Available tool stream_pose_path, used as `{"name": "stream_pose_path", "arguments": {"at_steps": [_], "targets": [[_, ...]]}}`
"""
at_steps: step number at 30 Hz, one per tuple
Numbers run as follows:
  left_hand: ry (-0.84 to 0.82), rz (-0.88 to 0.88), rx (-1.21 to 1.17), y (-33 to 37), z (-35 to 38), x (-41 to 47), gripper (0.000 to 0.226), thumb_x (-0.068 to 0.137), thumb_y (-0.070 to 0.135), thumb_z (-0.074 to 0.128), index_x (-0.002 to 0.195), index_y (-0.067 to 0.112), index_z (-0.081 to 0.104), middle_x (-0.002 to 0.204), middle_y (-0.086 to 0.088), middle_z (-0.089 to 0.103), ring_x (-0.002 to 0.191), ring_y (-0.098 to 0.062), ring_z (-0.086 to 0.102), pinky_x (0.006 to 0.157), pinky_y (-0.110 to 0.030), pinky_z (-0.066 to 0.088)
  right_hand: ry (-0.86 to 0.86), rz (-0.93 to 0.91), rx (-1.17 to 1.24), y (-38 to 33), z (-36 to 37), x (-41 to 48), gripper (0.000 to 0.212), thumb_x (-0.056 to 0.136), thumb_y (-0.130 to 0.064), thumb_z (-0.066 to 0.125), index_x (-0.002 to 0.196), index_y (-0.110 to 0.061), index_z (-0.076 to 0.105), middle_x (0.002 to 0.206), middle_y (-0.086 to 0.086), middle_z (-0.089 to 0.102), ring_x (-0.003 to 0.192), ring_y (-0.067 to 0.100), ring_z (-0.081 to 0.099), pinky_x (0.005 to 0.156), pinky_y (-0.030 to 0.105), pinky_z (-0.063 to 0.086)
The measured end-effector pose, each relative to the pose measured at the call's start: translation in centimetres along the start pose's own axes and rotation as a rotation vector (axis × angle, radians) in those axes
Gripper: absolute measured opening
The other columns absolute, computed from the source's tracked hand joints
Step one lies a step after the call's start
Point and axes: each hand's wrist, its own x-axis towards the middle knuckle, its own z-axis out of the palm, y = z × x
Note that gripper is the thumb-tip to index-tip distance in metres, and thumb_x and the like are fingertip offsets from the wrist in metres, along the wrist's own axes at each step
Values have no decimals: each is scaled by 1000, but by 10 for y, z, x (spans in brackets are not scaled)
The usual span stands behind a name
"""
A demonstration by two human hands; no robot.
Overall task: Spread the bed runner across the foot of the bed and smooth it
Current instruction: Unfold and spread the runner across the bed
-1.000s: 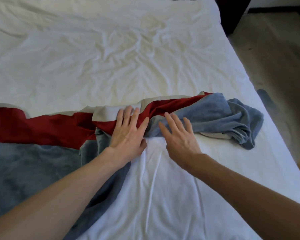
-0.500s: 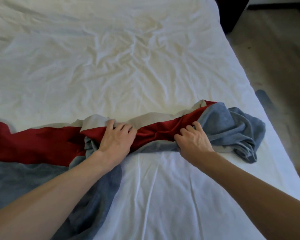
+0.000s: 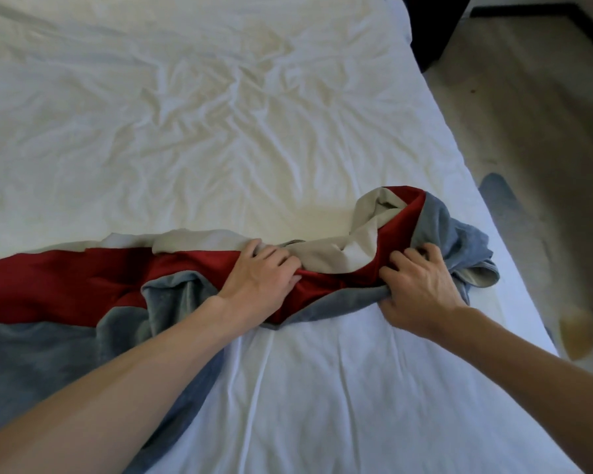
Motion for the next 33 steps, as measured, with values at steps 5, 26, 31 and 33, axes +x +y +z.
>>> {"name": "stream_pose_path", "arguments": {"at_steps": [5,26,31,33], "targets": [[81,-126,15,-18,-12,-9,34,96,37,39,88,14,64,88,-1,66,85,-23,60,84,-40,43,243,-90,299,-20,-14,22,31,90,-36,43,106,-17,61,107,6,58,93,25,54,88,41,41],[-91,-252,172,-44,-15,-20,51,92,43,35,133,17,49,143,-17,40,135,-32,34,110,-58,19,-64,345,-101,7,-27,147,14,92,-19,44,91,-13,56,73,6,56,75,29,52,94,48,31],[-115,-309,191,-41,-12,-33,49,93,40,38,133,13,49,142,-20,41,134,-34,35,109,-58,22,273,100,143,-28,-33,123,38,85,-21,53,120,-6,56,122,19,56,115,37,50,101,50,31],[-72,-347,159,-35,-12,-34,44,91,35,45,126,10,55,135,-21,47,127,-36,43,106,-59,28,413,-153,236,-44,-35,97,30,80,-13,57,107,-1,63,110,21,60,102,39,55,91,50,40]]}}
